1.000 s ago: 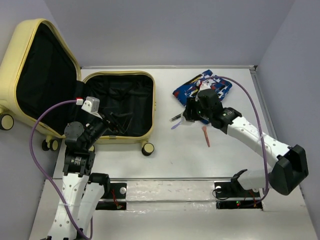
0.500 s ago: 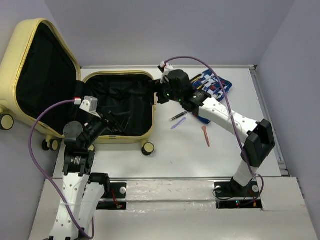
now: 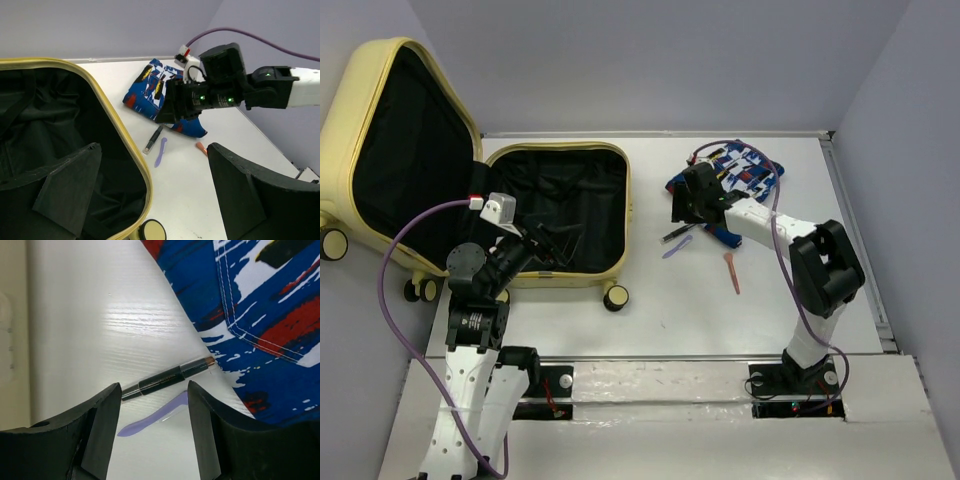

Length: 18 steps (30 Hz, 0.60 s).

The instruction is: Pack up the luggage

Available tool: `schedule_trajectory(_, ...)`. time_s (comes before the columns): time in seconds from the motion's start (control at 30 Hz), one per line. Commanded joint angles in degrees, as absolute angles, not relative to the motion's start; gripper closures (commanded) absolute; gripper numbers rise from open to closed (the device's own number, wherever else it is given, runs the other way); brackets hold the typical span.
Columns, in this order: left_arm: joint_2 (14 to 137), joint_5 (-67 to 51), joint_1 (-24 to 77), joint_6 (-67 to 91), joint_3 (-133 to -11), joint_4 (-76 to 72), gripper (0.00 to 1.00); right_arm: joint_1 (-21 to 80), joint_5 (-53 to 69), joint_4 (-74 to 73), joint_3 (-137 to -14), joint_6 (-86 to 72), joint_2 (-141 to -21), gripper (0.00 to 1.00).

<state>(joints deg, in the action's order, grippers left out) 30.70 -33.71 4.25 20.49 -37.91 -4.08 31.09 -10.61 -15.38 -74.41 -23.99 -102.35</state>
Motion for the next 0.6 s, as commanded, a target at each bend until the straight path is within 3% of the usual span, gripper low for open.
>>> schedule_trajectory(0.0, 30.7, -35.3, 3.8, 21.0, -38.2, -7.2, 0.01, 31.1, -12.4, -14.6, -76.2, -25.6, -106.2, 0.38)
schedule_trajectory(0.57, 30.7, -35.8, 3.8, 21.4, -38.1, -7.5, 0.01, 31.1, -11.2, -15.1, -78.7, -27.9, -115.3, 0.46)
